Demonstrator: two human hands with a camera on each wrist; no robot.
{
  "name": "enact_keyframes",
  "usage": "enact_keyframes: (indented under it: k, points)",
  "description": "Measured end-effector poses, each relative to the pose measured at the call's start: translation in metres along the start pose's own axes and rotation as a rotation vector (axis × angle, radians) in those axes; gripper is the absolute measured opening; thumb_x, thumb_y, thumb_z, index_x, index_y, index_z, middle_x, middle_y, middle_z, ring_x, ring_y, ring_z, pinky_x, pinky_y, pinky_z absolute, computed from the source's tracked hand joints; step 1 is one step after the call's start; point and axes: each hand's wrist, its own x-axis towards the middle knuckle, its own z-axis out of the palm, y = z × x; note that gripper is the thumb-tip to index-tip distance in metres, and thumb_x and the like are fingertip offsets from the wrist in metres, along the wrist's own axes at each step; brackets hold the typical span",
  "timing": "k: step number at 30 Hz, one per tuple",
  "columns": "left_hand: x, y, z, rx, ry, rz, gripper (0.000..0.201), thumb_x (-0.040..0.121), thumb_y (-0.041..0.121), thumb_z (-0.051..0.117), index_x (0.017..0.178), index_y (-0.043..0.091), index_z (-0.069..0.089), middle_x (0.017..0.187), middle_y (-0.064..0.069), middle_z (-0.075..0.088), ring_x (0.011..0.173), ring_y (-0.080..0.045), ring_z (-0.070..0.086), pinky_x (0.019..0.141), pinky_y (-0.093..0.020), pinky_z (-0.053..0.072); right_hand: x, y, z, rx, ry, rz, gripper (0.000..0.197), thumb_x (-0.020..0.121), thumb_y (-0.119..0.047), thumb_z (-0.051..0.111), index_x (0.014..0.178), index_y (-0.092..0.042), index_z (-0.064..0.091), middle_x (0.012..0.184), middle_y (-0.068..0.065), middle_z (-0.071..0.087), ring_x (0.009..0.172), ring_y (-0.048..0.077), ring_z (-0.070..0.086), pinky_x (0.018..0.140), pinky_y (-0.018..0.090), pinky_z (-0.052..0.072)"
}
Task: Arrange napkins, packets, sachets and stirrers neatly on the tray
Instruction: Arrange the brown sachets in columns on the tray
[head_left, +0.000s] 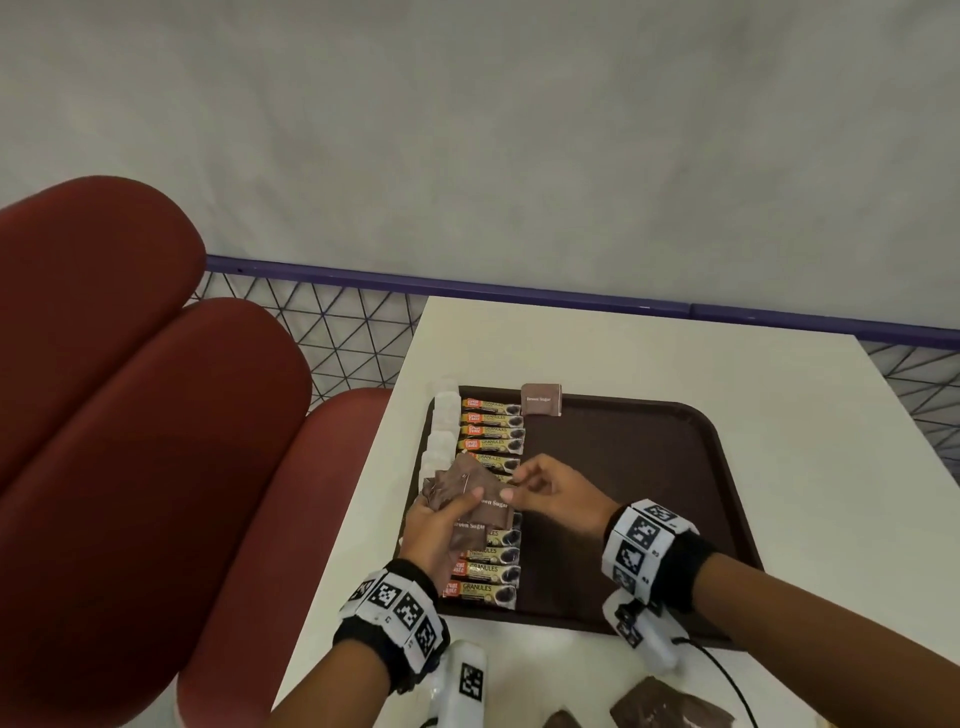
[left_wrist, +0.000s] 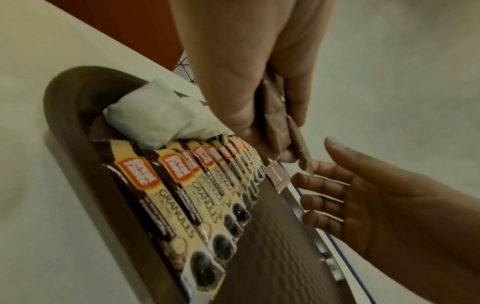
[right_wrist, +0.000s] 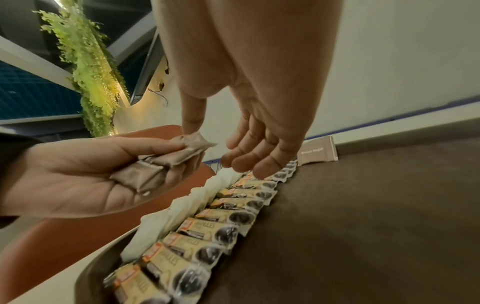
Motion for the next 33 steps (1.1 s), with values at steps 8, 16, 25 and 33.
enact_keyframes:
  k: [8, 16, 25, 33]
  points:
    - [-0.001, -0.002, 0.005, -0.03, -0.052, -0.047, 0.041, 0.084, 0.007, 0.064, 0.124, 0.007, 0.054, 0.114, -0.022, 0.066, 0.089, -0.03, 0.069, 0.065, -0.034, 0.06, 0.003, 0.0, -0.006, 0.201, 0.044, 0.038, 0.017, 0.083, -0.003, 0.064, 0.076, -0.013, 0.052, 0.072, 0.003, 0.057, 0.061, 0.012, 0.054, 0.054, 0.015, 0.044]
    - [0.009, 0.006, -0.015, -0.163, -0.053, -0.111, 0.043, 0.087, 0.008, 0.055, 0.129, -0.001, 0.048, 0.109, -0.028, 0.063, 0.077, -0.027, 0.066, 0.055, -0.031, 0.057, 0.062, 0.016, -0.066, -0.017, 0.523, 0.143, 0.02, 0.084, -0.006, 0.063, 0.071, -0.016, 0.052, 0.085, 0.008, 0.058, 0.08, 0.02, 0.052, 0.073, 0.023, 0.04]
    - [0.02, 0.01, -0.03, -0.137, -0.117, -0.079, 0.034, 0.09, 0.002, 0.051, 0.124, 0.001, 0.053, 0.114, -0.025, 0.065, 0.098, -0.032, 0.064, 0.073, -0.037, 0.057, 0.11, 0.027, -0.065, -0.126, 0.548, 0.294, 0.017, 0.084, -0.003, 0.058, 0.1, -0.001, 0.062, 0.093, 0.01, 0.056, 0.087, 0.026, 0.055, 0.072, 0.025, 0.041]
    - [0.025, 0.012, -0.034, -0.123, -0.1, -0.078, 0.038, 0.087, 0.001, 0.056, 0.125, 0.004, 0.052, 0.113, -0.022, 0.066, 0.108, -0.035, 0.062, 0.079, -0.044, 0.055, 0.123, 0.034, -0.06, -0.167, 0.583, 0.3, 0.009, 0.084, -0.008, 0.057, 0.092, -0.007, 0.061, 0.109, 0.019, 0.061, 0.092, 0.033, 0.06, 0.076, 0.033, 0.048]
